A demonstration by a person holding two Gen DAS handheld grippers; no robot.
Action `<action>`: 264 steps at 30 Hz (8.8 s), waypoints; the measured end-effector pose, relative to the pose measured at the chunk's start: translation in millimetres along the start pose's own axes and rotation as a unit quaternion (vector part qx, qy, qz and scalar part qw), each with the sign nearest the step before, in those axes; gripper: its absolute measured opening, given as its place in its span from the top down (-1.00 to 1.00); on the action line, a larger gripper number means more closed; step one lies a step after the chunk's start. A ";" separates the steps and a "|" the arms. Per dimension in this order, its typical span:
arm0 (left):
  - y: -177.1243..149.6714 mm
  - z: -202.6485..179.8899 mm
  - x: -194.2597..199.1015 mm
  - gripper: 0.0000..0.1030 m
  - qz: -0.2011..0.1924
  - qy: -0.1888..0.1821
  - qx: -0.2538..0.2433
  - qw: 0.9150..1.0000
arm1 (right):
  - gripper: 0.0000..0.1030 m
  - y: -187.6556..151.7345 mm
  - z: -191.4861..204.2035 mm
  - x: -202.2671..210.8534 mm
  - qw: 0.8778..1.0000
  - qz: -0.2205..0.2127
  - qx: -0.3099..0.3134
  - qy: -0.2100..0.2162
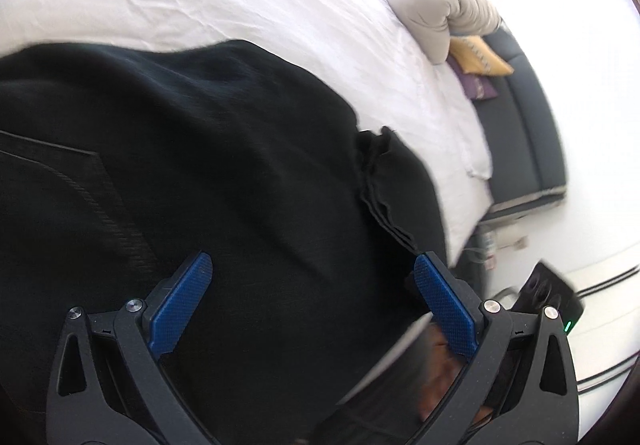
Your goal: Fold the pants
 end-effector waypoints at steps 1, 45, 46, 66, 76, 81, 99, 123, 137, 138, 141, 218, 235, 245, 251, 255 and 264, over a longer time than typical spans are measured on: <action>0.9 -4.3 -3.5 -0.99 0.008 -0.010 0.007 1.000 | 0.74 3.4 2.4 4.1 1.000 -0.005 0.008 -0.003; 15.3 7.0 -0.8 0.88 -0.009 0.074 -0.010 0.997 | 0.73 13.5 153.8 -14.8 0.980 0.024 0.182 0.082; 15.2 10.2 -2.3 0.87 -0.009 0.078 -0.011 0.997 | 0.73 12.6 155.1 -17.0 0.979 0.027 0.183 0.083; 38.5 -10.1 63.7 -0.09 -0.124 0.180 -0.092 0.972 | 0.08 51.3 -42.9 25.8 0.979 -0.039 -0.102 0.171; -34.8 -33.0 -45.1 -0.08 0.005 0.134 -0.177 0.975 | 0.16 49.5 -97.5 -88.6 0.933 0.053 -0.210 0.286; -25.3 -29.9 -40.9 -0.08 0.007 0.105 -0.154 0.982 | 0.22 14.1 -91.3 -64.0 0.914 0.043 -0.225 0.335; -34.2 -2.2 -13.6 -0.09 -0.013 0.108 -0.186 0.976 | -0.22 -6.0 -69.9 -25.2 0.907 0.110 -0.155 0.376; -7.2 107.2 216.1 -0.52 -0.233 0.036 0.023 0.972 | -0.55 -30.7 -4.7 32.1 0.904 0.044 -0.267 0.330; -16.9 207.4 262.5 -0.99 -0.302 0.025 0.206 0.930 | -0.55 71.1 126.6 3.3 0.907 0.042 -0.109 0.405; -14.1 206.6 254.9 -0.99 -0.289 0.011 0.210 0.934 | -0.55 72.0 134.6 -1.2 0.905 0.047 -0.100 0.411; -7.5 203.5 229.0 -0.99 -0.258 -0.009 0.218 0.941 | -0.55 76.0 149.7 -13.7 0.900 0.058 -0.087 0.424; -84.5 -144.4 25.4 0.77 -0.110 0.062 -0.254 0.959 | 0.67 128.8 56.4 7.5 0.955 0.181 0.164 0.166; -109.0 -159.6 -129.1 0.78 -0.004 0.146 -0.295 0.944 | 0.67 37.6 -77.5 -45.9 0.964 0.154 0.004 0.215; -119.2 -150.1 -158.4 0.68 0.019 0.143 -0.273 0.951 | 0.65 24.2 -91.9 -60.4 0.960 0.152 -0.011 0.236; -116.8 -172.7 -94.1 -0.72 -0.021 0.069 -0.260 0.963 | 0.40 22.2 -101.2 -52.0 0.959 0.150 -0.035 0.240; -78.5 -166.4 -32.2 -0.72 -0.105 0.056 -0.236 0.964 | 0.01 24.8 -107.1 -41.5 0.964 0.147 -0.038 0.220; -3.9 -87.4 -24.3 -0.72 -0.129 0.115 -0.203 0.964 | -0.50 49.4 -96.3 13.9 0.983 0.087 -0.049 0.153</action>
Point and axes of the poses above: each gripper's, at about its wrist camera, not at the fingertips, and x roughly against the way its jaws point, z to its left, y to its top, the point moved 10 cm from there along -x, roughly the way its jaws point, and after that the axes turned 14 degrees about x, right-handed, at the moved point
